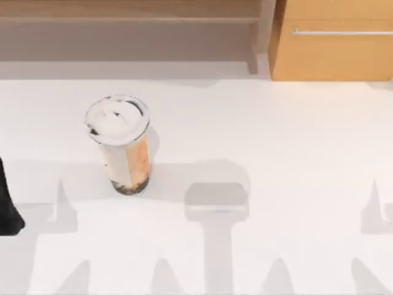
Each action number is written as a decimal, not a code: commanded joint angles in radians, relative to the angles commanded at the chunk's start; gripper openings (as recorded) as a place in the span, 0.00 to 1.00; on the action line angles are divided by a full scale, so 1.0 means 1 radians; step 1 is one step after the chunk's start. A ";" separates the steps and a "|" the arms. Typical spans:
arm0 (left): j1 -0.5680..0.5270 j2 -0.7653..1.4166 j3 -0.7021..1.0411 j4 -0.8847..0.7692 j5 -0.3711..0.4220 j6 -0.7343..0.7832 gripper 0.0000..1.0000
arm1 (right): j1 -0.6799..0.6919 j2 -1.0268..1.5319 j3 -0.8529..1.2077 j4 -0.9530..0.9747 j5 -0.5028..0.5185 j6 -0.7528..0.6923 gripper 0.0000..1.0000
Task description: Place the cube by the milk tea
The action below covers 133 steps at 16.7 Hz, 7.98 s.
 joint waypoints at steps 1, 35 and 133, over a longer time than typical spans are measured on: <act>0.000 0.000 0.000 0.000 0.000 0.000 1.00 | 0.000 0.000 0.000 0.000 0.000 0.000 1.00; -0.463 1.765 1.598 0.173 -0.426 0.017 1.00 | 0.000 0.000 0.000 0.000 0.000 0.000 1.00; -0.009 1.943 1.421 -1.019 -0.028 -0.033 0.00 | 0.000 0.000 0.000 0.000 0.000 0.000 1.00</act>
